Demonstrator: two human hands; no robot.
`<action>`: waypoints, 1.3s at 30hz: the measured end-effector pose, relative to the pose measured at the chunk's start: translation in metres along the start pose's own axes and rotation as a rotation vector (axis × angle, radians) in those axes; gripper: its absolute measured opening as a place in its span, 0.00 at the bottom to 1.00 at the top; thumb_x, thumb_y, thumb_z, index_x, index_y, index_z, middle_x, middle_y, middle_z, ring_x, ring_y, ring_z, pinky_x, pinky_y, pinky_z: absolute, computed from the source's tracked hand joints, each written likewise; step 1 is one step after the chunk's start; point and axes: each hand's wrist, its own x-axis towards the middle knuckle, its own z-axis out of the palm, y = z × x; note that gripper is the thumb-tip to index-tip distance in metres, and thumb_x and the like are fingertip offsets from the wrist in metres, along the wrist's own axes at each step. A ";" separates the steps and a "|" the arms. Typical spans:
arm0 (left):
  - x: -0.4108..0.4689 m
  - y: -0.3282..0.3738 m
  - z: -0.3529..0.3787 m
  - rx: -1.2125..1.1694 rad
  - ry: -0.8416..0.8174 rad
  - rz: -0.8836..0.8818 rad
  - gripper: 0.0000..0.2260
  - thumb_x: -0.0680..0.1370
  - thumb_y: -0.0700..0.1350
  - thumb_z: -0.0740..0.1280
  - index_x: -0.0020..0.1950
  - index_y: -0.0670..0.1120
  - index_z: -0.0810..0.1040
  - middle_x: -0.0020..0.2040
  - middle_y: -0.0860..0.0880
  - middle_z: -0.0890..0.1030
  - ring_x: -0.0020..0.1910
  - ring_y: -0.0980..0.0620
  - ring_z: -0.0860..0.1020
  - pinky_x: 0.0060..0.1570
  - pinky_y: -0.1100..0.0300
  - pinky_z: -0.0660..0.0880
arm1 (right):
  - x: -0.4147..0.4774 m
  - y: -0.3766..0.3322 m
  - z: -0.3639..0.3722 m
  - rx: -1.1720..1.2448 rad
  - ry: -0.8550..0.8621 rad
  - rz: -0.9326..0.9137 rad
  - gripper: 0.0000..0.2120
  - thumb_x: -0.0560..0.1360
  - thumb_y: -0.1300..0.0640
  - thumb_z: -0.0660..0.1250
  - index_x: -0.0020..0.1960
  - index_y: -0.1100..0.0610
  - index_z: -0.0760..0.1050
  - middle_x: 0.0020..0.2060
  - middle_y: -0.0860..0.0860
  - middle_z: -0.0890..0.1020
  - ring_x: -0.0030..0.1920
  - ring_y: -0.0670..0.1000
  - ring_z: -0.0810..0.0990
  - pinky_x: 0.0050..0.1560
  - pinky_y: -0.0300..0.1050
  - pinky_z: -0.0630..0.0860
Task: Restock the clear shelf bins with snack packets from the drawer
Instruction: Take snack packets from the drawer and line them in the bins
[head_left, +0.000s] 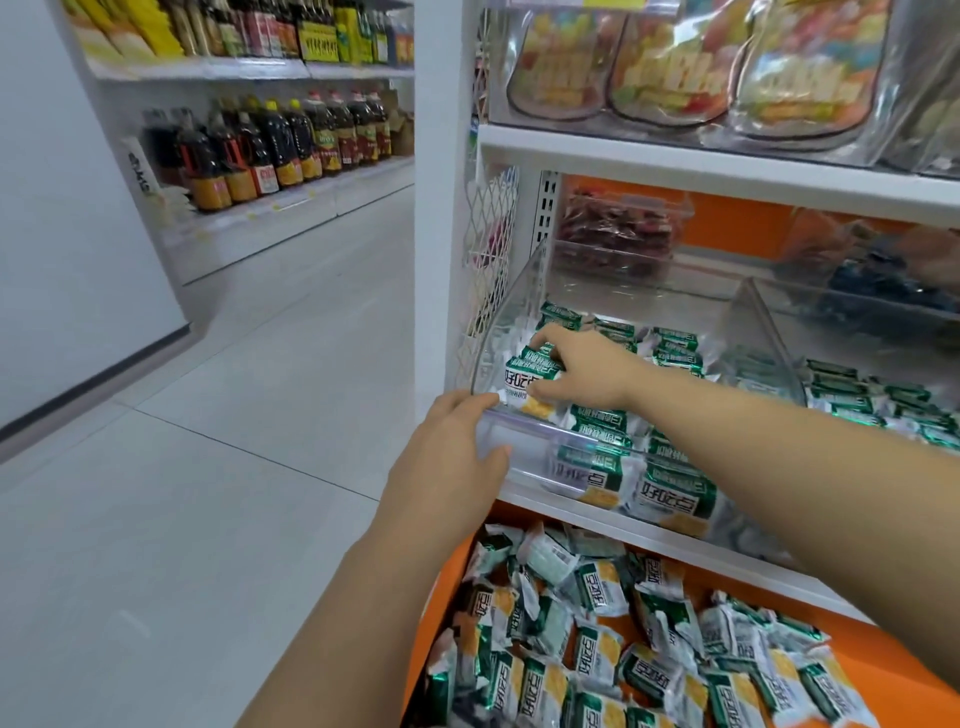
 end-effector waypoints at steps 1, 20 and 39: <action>0.000 0.000 0.000 0.001 0.000 0.000 0.23 0.79 0.47 0.64 0.73 0.54 0.65 0.73 0.56 0.63 0.66 0.54 0.70 0.63 0.60 0.66 | 0.001 -0.002 0.001 -0.040 -0.006 -0.002 0.27 0.75 0.47 0.68 0.69 0.54 0.63 0.52 0.57 0.79 0.46 0.55 0.75 0.48 0.47 0.72; -0.001 -0.003 -0.001 0.001 -0.011 0.027 0.22 0.79 0.48 0.63 0.73 0.55 0.64 0.74 0.57 0.62 0.65 0.55 0.71 0.64 0.60 0.69 | 0.003 -0.018 0.004 -0.343 -0.043 -0.041 0.15 0.69 0.57 0.73 0.52 0.51 0.70 0.46 0.48 0.76 0.48 0.52 0.71 0.50 0.48 0.65; -0.001 -0.004 0.000 0.004 -0.004 0.024 0.22 0.79 0.48 0.63 0.74 0.55 0.64 0.75 0.57 0.61 0.66 0.55 0.70 0.63 0.61 0.68 | 0.009 -0.022 0.019 -0.347 0.144 0.085 0.10 0.68 0.59 0.71 0.49 0.58 0.76 0.50 0.53 0.75 0.46 0.54 0.76 0.43 0.45 0.71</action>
